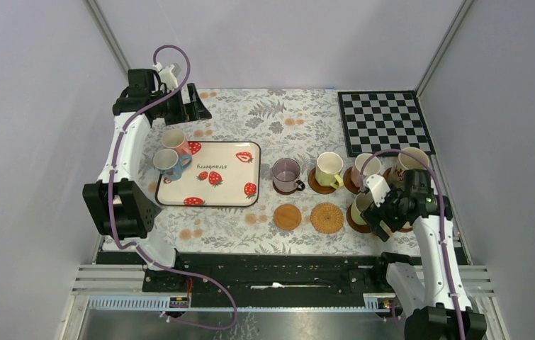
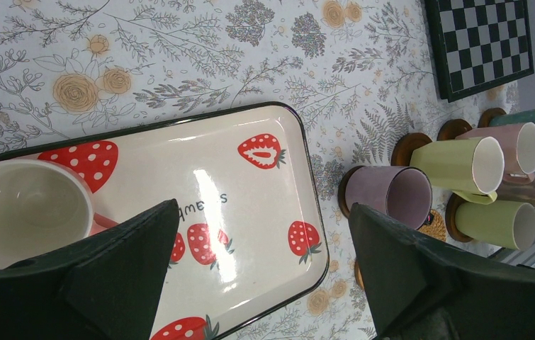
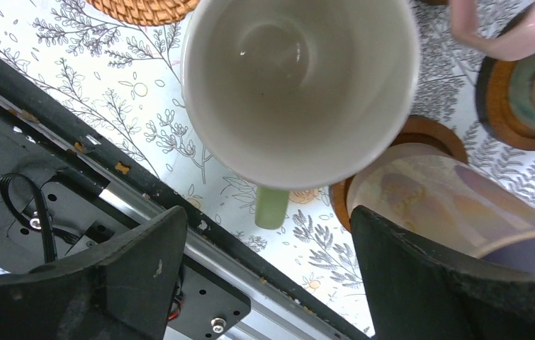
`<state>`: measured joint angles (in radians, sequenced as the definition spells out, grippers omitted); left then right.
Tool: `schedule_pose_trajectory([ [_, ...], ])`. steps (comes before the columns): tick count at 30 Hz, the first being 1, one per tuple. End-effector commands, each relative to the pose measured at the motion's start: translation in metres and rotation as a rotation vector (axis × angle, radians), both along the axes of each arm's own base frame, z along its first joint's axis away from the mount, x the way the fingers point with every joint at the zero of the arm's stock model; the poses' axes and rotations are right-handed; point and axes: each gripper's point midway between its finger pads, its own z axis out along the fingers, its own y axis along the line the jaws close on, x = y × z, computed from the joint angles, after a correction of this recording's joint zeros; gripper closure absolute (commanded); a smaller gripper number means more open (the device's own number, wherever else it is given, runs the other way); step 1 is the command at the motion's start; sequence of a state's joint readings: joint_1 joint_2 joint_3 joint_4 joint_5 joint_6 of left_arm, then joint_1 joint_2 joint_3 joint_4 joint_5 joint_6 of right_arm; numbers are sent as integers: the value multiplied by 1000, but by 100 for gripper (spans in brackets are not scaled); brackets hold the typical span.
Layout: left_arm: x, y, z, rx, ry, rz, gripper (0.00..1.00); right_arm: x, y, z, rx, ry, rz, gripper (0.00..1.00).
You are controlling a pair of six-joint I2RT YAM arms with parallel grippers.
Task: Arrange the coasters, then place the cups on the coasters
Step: Place the cup on the coaster.
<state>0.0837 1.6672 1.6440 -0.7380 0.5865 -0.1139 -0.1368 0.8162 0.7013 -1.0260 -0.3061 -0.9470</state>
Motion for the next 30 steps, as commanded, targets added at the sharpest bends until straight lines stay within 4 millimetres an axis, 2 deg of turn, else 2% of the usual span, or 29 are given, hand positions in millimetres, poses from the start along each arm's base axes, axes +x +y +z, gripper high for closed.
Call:
schedule_pose_trajectory([
  [1, 11, -2, 17, 2, -73, -5, 1, 8, 0, 27, 3, -14, 6, 6],
  [8, 12, -2, 16, -2, -71, -8, 1, 42, 20, 68, 145, -11, 24, 1],
  [12, 13, 0, 16, 5, -76, -1, 1, 60, 30, 79, 194, 25, 39, 0],
  [15, 12, 1, 17, 10, -79, 6, 1, 68, 46, 84, 181, 17, 80, 0],
  [18, 11, 2, 17, 17, -83, 17, 1, 71, 68, 81, 155, 19, 121, 1],
  [20, 10, 3, 17, 20, -86, 22, 1, 75, 72, 73, 124, 25, 106, 6],
  [26, 9, 5, 17, 30, -88, 26, 1, 91, 72, 56, 29, 3, 71, 12],
  [30, 11, 5, 17, 29, -87, 28, 1, 92, 72, 47, -13, 21, 73, 13],
])
